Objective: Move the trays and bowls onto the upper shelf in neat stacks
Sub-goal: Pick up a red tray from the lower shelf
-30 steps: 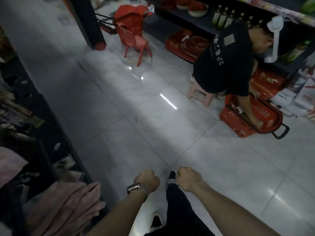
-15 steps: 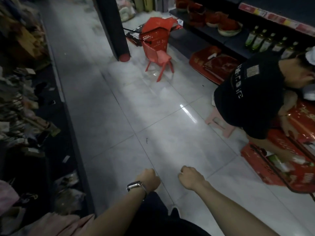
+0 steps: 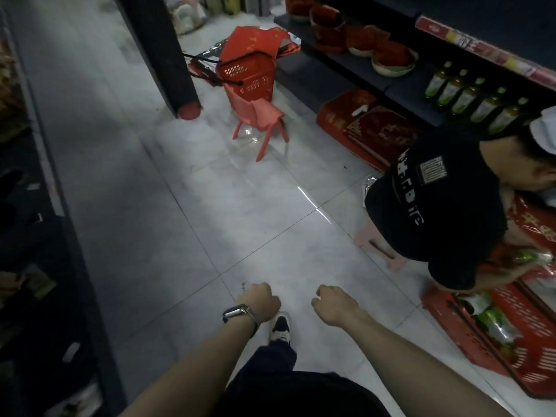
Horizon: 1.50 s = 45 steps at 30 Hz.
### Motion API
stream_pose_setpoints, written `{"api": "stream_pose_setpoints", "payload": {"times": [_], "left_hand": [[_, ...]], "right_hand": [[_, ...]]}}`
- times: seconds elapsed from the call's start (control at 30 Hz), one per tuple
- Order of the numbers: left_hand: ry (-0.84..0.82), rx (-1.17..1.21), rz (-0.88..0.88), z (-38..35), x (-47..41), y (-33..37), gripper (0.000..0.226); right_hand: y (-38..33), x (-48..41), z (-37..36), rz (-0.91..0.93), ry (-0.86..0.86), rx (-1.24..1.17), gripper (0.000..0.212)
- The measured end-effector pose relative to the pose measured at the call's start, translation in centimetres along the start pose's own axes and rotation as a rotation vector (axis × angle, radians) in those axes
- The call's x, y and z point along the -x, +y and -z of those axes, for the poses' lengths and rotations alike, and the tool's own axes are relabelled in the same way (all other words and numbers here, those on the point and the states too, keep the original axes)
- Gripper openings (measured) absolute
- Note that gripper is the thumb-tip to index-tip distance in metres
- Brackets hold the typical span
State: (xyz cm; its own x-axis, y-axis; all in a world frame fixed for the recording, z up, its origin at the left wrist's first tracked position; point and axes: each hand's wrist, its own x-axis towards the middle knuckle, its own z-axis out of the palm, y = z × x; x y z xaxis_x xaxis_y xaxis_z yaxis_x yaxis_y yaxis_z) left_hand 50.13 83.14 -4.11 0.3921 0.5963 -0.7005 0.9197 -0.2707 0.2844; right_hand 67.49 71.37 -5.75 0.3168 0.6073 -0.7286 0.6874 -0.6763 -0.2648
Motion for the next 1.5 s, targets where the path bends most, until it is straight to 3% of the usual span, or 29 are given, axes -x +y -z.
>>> {"api": "stream_pose_setpoints", "payload": {"times": [0.23, 0.37, 0.53, 0.67, 0.83, 1.07, 1.5], "left_hand": [[-0.006, -0.001, -0.033, 8.5, -9.4, 3.7, 0.023], [-0.026, -0.006, -0.038, 12.5, -15.0, 5.8, 0.031], [-0.051, -0.020, -0.022, 17.9, -22.6, 9.3, 0.020], [-0.039, -0.021, 0.013, 22.7, -28.5, 12.8, 0.020], [-0.023, 0.000, 0.042, 28.7, -34.7, 17.1, 0.035], [0.009, -0.013, 0.017, 36.9, -42.9, 21.6, 0.033], [-0.051, -0.051, -0.086, 54.1, -61.5, 24.3, 0.035]], "right_hand": [[-2.8, -7.5, 8.5, -0.051, 0.018, -0.031, 0.049], [-3.4, -12.6, 12.9, -0.058, 0.009, -0.014, 0.039], [-3.8, -20.1, 19.7, -0.032, 0.000, 0.000, 0.035], [-4.3, -26.3, 25.8, -0.021, -0.031, -0.007, 0.038], [-5.9, -33.1, 33.4, 0.004, -0.052, -0.034, 0.044], [-9.1, -41.7, 42.7, 0.024, -0.034, -0.052, 0.046], [-14.9, -57.0, 57.4, -0.156, 0.006, -0.162, 0.039]]}}
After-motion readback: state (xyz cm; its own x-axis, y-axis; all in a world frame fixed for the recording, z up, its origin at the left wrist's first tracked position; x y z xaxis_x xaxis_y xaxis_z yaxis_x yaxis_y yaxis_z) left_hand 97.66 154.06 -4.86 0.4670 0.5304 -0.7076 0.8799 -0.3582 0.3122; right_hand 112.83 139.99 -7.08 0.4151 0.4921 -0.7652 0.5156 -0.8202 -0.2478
